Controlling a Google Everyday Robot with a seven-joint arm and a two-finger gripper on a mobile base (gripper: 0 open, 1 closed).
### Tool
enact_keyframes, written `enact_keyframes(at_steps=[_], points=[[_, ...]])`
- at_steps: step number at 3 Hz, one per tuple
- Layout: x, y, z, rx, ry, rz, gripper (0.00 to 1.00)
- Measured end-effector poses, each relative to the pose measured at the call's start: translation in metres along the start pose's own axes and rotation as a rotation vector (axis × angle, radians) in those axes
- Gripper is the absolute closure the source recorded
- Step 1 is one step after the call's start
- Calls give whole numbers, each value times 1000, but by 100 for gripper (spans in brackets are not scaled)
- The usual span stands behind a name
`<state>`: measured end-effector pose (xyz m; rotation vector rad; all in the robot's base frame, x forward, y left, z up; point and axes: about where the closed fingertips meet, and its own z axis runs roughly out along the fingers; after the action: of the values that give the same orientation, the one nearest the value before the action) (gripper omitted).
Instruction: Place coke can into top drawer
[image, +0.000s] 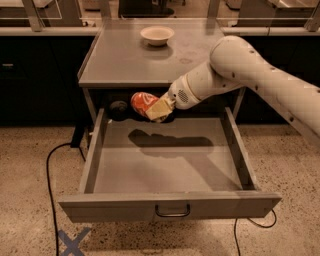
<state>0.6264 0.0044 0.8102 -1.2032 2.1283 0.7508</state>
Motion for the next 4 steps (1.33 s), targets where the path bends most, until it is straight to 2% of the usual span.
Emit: enact_keyframes(at_steps=[1,2,3,4], points=[[13,-12,31,20,-70,26,100],[33,-12,52,10,-115,83,100],[55,2,51,-3,-108,120,100],[74,10,54,-9,-62,125,100]])
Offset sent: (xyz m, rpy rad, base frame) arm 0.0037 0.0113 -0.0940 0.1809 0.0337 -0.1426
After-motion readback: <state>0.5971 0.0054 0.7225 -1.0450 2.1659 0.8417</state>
